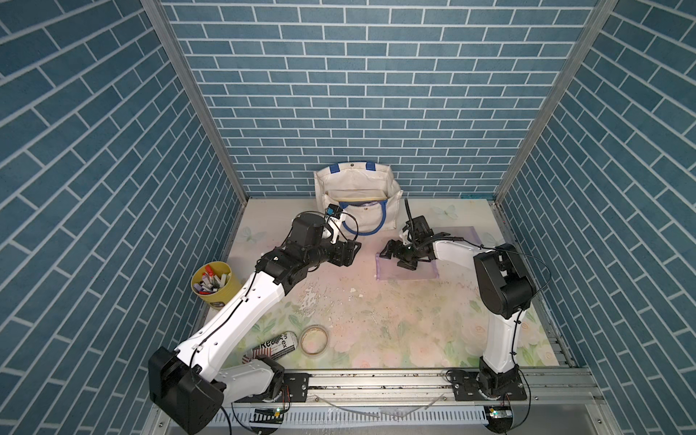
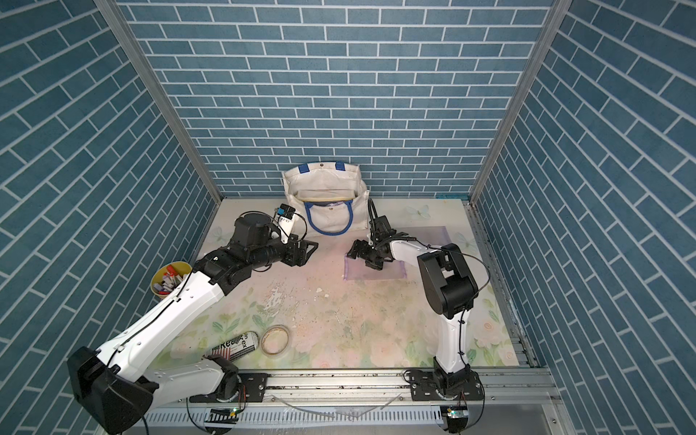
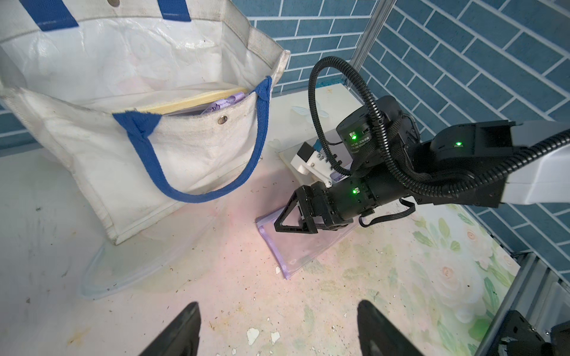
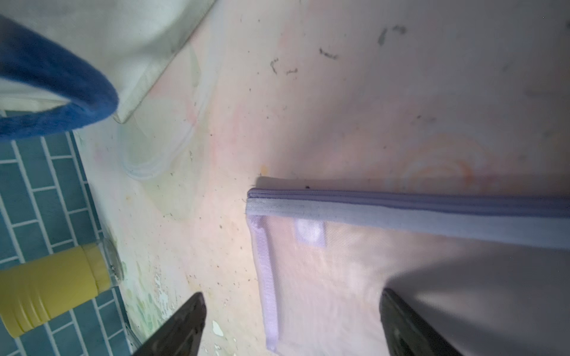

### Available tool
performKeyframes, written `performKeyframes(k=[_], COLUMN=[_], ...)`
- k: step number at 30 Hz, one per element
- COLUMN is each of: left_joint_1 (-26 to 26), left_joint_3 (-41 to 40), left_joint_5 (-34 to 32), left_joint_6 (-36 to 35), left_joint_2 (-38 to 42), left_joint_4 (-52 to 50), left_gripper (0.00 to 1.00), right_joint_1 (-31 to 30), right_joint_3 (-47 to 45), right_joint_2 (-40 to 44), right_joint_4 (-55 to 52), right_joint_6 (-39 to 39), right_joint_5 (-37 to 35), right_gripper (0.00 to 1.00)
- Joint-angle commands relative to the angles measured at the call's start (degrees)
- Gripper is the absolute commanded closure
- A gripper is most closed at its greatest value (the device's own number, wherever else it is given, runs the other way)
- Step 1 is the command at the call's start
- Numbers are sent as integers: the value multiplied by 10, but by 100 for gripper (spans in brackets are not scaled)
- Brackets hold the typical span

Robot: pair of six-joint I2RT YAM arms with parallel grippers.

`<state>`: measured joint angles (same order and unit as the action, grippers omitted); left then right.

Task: Put the pencil pouch into the canvas bag
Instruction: Adjust the pencil pouch at the center of the board.

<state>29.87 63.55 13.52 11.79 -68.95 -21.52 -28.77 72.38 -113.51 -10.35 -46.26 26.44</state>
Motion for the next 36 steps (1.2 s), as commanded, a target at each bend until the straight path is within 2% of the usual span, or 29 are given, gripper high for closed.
performKeyframes(k=[1,7,11,17,21,28,36], left_joint_1=[-15,-32,-26,14,25,36,68], left_joint_3=[-30,-69,-102,-173,-201,-204,-194], left_joint_5=[18,33,94,91,81,105,105], left_joint_6=[43,72,100,165,204,196,202], left_joint_2=[-1,0,-15,-36,-40,-105,-164], left_joint_4=[23,35,56,112,156,169,196], left_gripper=[20,20,19,18,17,14,14], right_joint_1=[-26,-24,15,79,106,144,162], right_joint_3=[-40,-39,-24,31,56,76,140], right_joint_2=[-3,53,72,29,-7,-50,-91], right_joint_4=[74,60,-3,-90,-111,-63,-87], right_joint_6=[-124,-131,-79,5,47,45,65], right_joint_5=[31,41,30,27,25,35,34], right_gripper=[13,12,12,13,13,14,15])
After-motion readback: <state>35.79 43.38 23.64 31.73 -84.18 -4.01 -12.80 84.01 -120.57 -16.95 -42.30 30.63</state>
